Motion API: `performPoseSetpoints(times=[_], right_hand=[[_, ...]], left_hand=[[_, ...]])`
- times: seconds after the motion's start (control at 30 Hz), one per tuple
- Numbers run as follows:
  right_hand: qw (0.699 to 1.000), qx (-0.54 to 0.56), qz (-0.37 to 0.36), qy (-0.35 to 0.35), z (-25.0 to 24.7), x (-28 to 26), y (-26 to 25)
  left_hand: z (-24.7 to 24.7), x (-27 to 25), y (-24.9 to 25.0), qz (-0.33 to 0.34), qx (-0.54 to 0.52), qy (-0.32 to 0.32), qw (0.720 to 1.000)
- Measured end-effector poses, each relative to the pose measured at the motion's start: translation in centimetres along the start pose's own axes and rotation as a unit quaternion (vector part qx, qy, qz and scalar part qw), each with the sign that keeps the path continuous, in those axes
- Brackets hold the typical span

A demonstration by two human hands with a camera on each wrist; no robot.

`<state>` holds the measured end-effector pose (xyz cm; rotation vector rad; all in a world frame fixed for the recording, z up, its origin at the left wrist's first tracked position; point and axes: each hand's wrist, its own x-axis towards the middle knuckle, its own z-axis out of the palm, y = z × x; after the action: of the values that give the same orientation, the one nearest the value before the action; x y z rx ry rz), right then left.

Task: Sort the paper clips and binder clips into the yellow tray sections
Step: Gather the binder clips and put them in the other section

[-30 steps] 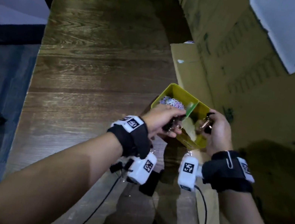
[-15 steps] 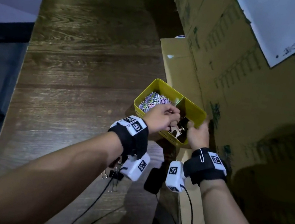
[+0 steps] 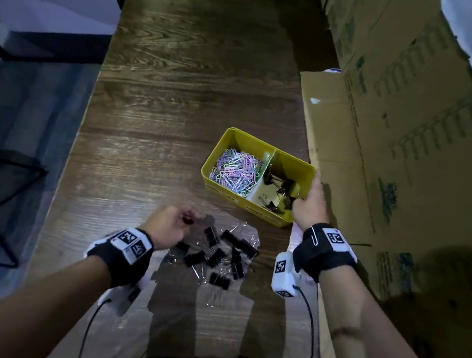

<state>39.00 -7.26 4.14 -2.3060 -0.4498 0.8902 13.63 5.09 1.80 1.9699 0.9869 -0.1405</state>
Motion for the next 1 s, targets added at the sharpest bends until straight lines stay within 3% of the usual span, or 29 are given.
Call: performPoseSetpoints(times=[0.1, 0.17, 0.23, 0.33, 0.43, 0.53, 0.63, 0.7, 0.8, 0.9, 1.0], right_hand=[[0.996, 0.058, -0.041, -0.059, 1.4, -0.7, -0.6], [0.991, 0.068, -0.067, -0.097, 2.1, -0.3, 1.8], [0.992, 0.085, -0.042, -0.085, 2.5, -1.0, 3.5], [0.997, 0.045, 0.003, -0.069, 3.0, -3.6, 4.2], [0.987, 0.028, 0.001, -0.161, 4.3, -5.9, 5.1], [0.99, 0.009, -0.033, -0.135, 5.4, -6.9, 5.7], [0.994, -0.05, -0.062, -0.07, 6.3, -7.1, 5.7], [0.994, -0.072, -0.074, -0.039, 6.4, -7.1, 5.9], [0.996, -0.052, -0.077, -0.003, 5.8, -7.0, 6.4], [0.992, 0.126, 0.0, 0.02, 4.8, -7.1, 6.6], [0.916, 0.389, 0.1, -0.003, 4.2, -7.1, 6.2]], left_hand=[[0.8, -0.6, -1.9, 0.012, 0.067, -0.004, 0.998], [1.5, -1.0, -2.4, -0.002, 0.135, -0.011, 0.991], [2.2, -1.5, -2.8, -0.02, 0.173, -0.008, 0.985], [3.1, -2.1, -3.2, -0.022, 0.153, 0.019, 0.988], [3.5, -2.2, -3.2, -0.015, 0.134, 0.024, 0.991], [3.2, -1.9, -3.3, -0.014, 0.113, 0.008, 0.993], [2.5, -1.9, -3.8, -0.042, 0.032, 0.008, 0.999], [2.0, -1.9, -3.9, -0.075, -0.101, 0.004, 0.992], [1.0, -1.8, -3.2, -0.129, -0.354, 0.028, 0.926], [-0.3, -1.3, -2.4, -0.145, -0.463, 0.028, 0.874], [-0.6, -0.9, -1.1, -0.133, -0.493, -0.006, 0.86]])
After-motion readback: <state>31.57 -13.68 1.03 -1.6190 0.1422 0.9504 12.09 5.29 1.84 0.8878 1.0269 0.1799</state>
